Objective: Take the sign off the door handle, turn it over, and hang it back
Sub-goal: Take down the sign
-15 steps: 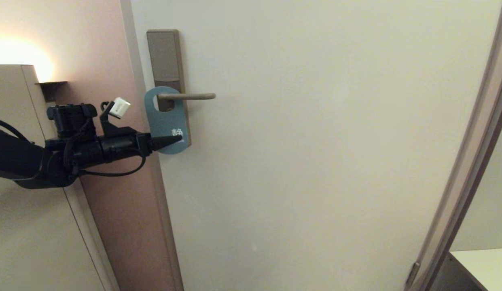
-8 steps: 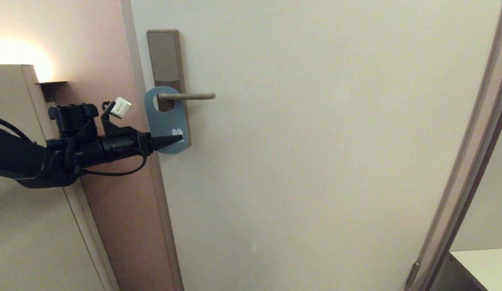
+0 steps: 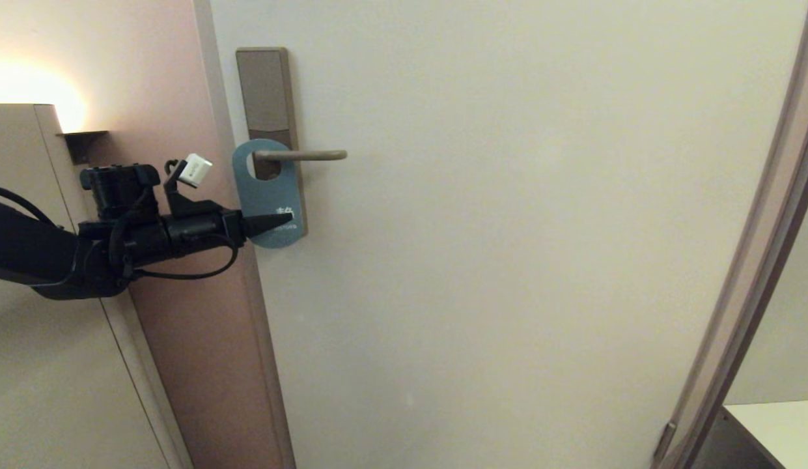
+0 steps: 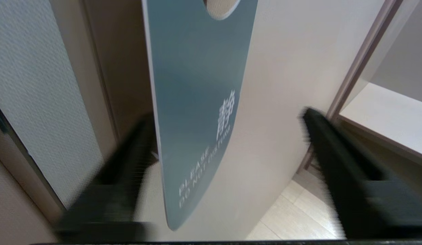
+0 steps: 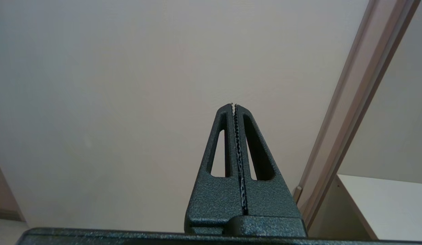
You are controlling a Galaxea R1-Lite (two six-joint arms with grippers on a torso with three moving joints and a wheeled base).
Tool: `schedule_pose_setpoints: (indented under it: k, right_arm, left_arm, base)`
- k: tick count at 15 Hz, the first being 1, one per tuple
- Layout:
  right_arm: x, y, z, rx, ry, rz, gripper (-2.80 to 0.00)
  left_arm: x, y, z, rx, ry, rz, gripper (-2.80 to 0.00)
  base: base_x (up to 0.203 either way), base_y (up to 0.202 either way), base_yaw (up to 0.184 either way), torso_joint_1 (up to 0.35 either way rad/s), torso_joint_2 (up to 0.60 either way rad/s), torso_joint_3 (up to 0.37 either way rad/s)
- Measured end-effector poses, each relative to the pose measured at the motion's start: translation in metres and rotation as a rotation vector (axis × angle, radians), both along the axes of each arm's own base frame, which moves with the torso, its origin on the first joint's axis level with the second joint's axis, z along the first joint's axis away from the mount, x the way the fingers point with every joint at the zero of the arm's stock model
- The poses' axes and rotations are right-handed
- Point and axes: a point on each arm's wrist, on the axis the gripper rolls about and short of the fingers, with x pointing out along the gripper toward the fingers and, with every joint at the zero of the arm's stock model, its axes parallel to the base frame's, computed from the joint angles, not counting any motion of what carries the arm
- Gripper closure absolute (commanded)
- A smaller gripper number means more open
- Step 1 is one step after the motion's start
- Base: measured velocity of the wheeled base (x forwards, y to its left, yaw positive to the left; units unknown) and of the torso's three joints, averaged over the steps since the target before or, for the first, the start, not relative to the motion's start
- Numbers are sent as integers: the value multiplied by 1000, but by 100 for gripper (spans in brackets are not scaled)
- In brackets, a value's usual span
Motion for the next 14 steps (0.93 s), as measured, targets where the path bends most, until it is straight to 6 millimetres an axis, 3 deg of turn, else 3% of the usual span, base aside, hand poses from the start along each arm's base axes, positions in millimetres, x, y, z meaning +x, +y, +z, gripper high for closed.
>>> schedule_pose_setpoints:
  k: [14]
  right_arm:
    - [0, 0, 0, 0, 0, 0, 0]
  left_arm:
    - [-5, -1, 6, -13, -1, 4, 0]
  base:
    - [0, 0, 0, 0, 0, 0]
